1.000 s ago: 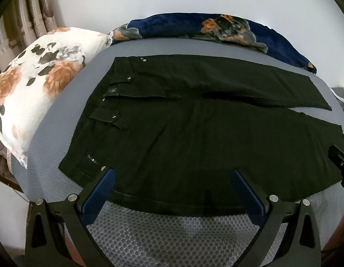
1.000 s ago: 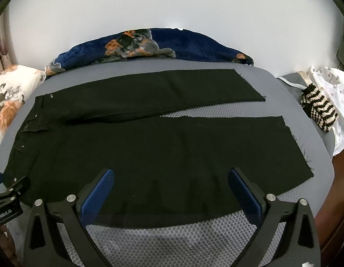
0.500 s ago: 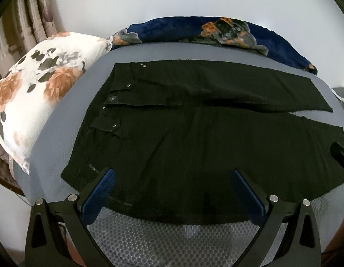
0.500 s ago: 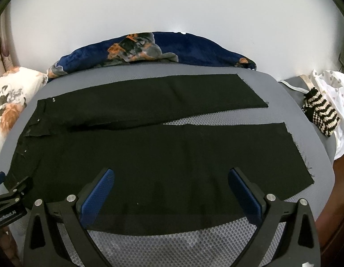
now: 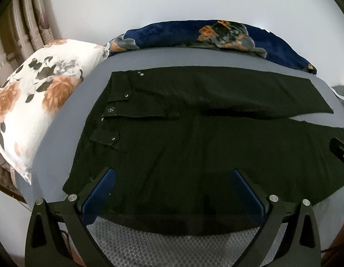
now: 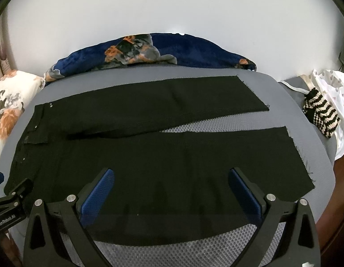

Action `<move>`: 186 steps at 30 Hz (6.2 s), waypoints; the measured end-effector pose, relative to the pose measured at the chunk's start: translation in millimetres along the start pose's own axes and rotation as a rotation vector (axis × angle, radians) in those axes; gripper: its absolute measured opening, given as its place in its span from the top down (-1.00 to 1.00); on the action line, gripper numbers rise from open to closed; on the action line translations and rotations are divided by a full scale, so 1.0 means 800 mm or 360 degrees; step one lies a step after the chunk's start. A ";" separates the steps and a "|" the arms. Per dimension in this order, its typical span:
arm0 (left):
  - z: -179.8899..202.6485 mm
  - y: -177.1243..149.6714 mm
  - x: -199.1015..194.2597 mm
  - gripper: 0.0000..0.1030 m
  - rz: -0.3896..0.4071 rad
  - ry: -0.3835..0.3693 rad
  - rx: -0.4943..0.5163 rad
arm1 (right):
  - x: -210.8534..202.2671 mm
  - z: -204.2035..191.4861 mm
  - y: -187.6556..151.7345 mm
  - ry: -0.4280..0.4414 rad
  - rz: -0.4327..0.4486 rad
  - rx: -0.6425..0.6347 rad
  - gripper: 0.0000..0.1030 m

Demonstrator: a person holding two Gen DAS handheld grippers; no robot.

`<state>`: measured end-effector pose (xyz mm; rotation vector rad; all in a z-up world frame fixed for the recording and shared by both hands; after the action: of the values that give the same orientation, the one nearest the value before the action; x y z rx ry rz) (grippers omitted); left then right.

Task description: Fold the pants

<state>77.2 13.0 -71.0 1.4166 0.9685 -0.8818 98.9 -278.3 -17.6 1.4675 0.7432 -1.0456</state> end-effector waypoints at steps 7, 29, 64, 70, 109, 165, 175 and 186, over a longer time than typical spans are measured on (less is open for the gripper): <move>-0.006 0.021 0.006 -0.99 -0.0007 -0.0052 -0.0028 | 0.000 0.000 0.020 0.0146 0.0031 0.0018 -0.97; -0.171 0.204 0.093 -0.04 -0.0028 -0.0565 -0.0260 | 0.034 -0.027 0.169 0.0463 0.0074 0.0073 -0.98; -0.223 0.266 0.216 0.30 -0.0143 -0.1282 -0.0269 | 0.142 -0.161 0.236 0.0337 -0.0135 -0.0123 -0.98; -0.245 0.257 0.216 0.12 -0.0111 -0.1280 -0.0345 | 0.148 -0.171 0.238 0.0320 -0.0144 -0.0142 -0.98; -0.174 0.297 0.080 0.82 0.0148 -0.1248 -0.0254 | 0.230 -0.184 0.313 0.0816 -0.0520 -0.1420 -0.51; -0.178 -0.018 0.062 0.42 -0.0397 -0.0796 0.0301 | 0.094 -0.032 -0.050 0.0289 -0.0545 -0.0946 0.89; -0.239 -0.024 0.008 -0.26 -0.0335 -0.0636 0.0130 | 0.098 -0.035 -0.050 0.0283 -0.0520 -0.0957 0.85; -0.214 -0.038 -0.011 -0.26 -0.0420 -0.0969 -0.0434 | 0.091 -0.036 -0.056 0.0328 -0.0489 -0.0918 0.84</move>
<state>42.9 183.3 -62.2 0.7249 0.7711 -1.2307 94.5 -250.3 -103.3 0.9830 1.3256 -0.8104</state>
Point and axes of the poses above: each gripper's, at about its wrist camera, not at the fingertips, and x roughly the way its jaws point, z to its right, y to its top, the point moved 8 cm from there along x, roughly the way its jaws point, and after that the axes turned 14 degrees about -z, right-handed, at the moved point
